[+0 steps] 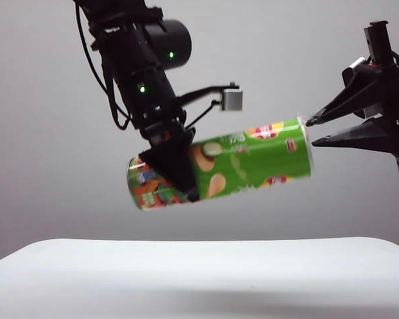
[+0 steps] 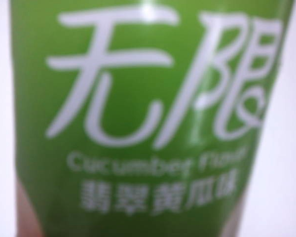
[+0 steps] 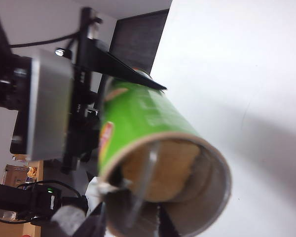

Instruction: Pick up the green tub of chips from the desk, pull out the transparent container with the chips inside partially, and then place the chips back on the desk.

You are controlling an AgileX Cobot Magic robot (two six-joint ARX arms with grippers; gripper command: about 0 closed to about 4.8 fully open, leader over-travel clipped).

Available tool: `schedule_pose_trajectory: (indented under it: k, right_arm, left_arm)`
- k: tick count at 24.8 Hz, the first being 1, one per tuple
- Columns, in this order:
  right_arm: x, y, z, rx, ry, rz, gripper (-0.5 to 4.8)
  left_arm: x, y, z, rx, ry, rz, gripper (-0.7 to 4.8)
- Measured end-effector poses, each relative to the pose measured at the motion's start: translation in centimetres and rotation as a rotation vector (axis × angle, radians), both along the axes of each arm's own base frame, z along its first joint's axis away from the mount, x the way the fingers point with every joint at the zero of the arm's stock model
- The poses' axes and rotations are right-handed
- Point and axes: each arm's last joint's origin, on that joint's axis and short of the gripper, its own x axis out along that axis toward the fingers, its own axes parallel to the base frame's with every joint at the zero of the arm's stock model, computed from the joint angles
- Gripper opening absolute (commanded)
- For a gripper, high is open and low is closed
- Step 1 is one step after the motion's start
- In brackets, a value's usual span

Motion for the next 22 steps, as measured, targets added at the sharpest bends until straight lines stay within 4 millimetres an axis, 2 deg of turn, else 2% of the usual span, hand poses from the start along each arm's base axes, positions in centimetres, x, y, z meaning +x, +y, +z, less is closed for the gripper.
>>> schedule_pose_trajectory:
  k: [4, 22]
  right_arm:
    - [-0.01, 0.01, 0.02, 0.006, 0.0, 0.006, 1.26]
    - [0.04, -0.02, -0.03, -0.019, -0.018, -0.007, 1.26]
  left_arm:
    - [-0.08, 0.03, -0.58, 0.018, 0.033, 0.002, 2.08]
    - [-0.11, -0.32, -0.35, -0.067, 0.078, -0.001, 2.08]
